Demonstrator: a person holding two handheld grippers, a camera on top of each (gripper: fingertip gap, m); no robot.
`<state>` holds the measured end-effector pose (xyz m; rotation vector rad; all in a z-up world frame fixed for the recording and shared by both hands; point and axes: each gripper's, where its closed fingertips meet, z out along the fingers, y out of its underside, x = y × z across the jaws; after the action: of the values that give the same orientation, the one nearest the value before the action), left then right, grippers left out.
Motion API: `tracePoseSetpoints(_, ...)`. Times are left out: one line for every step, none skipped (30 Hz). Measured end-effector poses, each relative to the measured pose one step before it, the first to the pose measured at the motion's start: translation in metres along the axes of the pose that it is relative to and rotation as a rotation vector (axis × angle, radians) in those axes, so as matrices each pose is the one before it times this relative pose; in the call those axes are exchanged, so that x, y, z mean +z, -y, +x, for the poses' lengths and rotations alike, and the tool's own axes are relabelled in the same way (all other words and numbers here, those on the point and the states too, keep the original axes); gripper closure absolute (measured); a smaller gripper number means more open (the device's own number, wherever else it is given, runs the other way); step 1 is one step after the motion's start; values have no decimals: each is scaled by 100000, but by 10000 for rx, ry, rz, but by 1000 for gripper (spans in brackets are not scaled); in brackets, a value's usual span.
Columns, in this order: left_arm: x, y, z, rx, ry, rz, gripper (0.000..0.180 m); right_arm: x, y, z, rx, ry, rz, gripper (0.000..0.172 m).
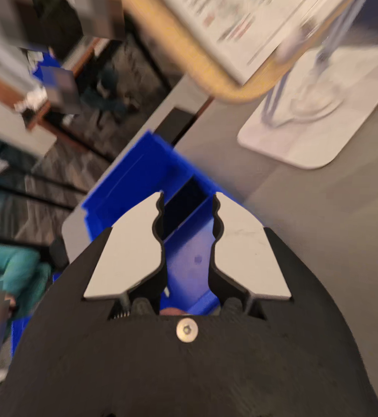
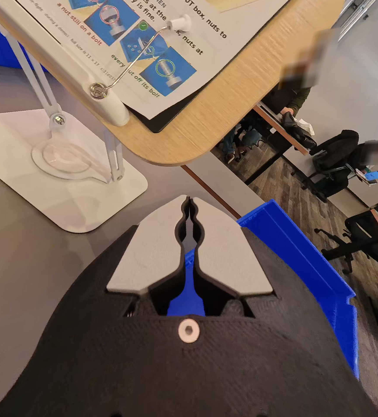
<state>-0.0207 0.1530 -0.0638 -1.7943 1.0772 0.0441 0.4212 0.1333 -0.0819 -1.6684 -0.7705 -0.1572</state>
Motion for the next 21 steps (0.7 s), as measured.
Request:
tracePoseSetpoints(23, -2004, -1096, -345, -37, -806, 140, 58, -44, -156, -11, 56, -7, 172)
tracePoseSetpoints(330, -1952, -888, -360, -79, -779, 140, 57, -65, -143, -46, 38, -2, 172)
tracePoseSetpoints(513, -1473, -649, -340, -81, -465, 139, 85, -77, -177, -41, 55, -15, 172)
tracePoseSetpoints(699, -1450, -229, -309, -242, -547, 140, 104, -94, -217, -15, 89, -36, 172)
tracePoseSetpoints(875, -1700, -266, -285, -153, -829, 138, 109, -112, -227, -25, 83, -47, 172)
tracePoseSetpoints(914, -1296, -519, -202, 110, -634, 138, 97, -73, -187, -67, 46, -30, 172)
tracePoseSetpoints(873, -894, -505, -154, 156, -405, 141, 79, -77, -179, -70, 48, -35, 172)
tracePoseSetpoints(877, -924, -324, -181, 25, -505, 142, 47, -49, -188, -54, 61, -35, 172)
tracePoseSetpoints(818, -811, -297, -251, -10, -494, 142, 15, 6, -122, -34, 26, -9, 172)
tracePoseSetpoints(669, -544, -313, -138, 58, -380, 142, -15, 27, -93, -31, 17, 9, 172)
tracePoseSetpoints(470, -232, -328, -7, 182, -217, 143, 11, -32, -90, -19, 34, -12, 172)
tracePoseSetpoints(389, -280, -328, 58, 229, -311, 145, 20, -61, -77, -1, 29, -19, 172)
tracePoseSetpoints(419, -385, -117, 106, 77, -440, 149, 41, -52, -83, 9, 33, -2, 172)
tracePoseSetpoints(349, -181, -23, 132, 18, -310, 156, 58, -50, -114, -1, 56, 0, 172)
tracePoseSetpoints(318, -132, -241, 85, 181, -283, 158, 79, -73, -115, -28, 51, -36, 172)
tracePoseSetpoints(305, -223, -295, 48, 203, -342, 156, 73, -86, -68, -44, 18, -50, 172)
tracePoseSetpoints(328, -281, -134, 51, 71, -353, 154, 64, -71, -84, -37, 20, -39, 172)
tracePoseSetpoints(375, -170, 18, -9, -70, -263, 151, 59, -53, -69, -16, 34, -25, 172)
tracePoseSetpoints(368, -2, 26, 2, -69, -125, 148, 20, -6, -72, -3, 34, 4, 172)
tracePoseSetpoints(338, -69, -35, 3, -38, -145, 148, -13, 37, -49, 0, 25, 19, 172)
tracePoseSetpoints(234, 84, -96, -79, -50, -33, 148, -23, 47, -41, -10, 20, 17, 172)
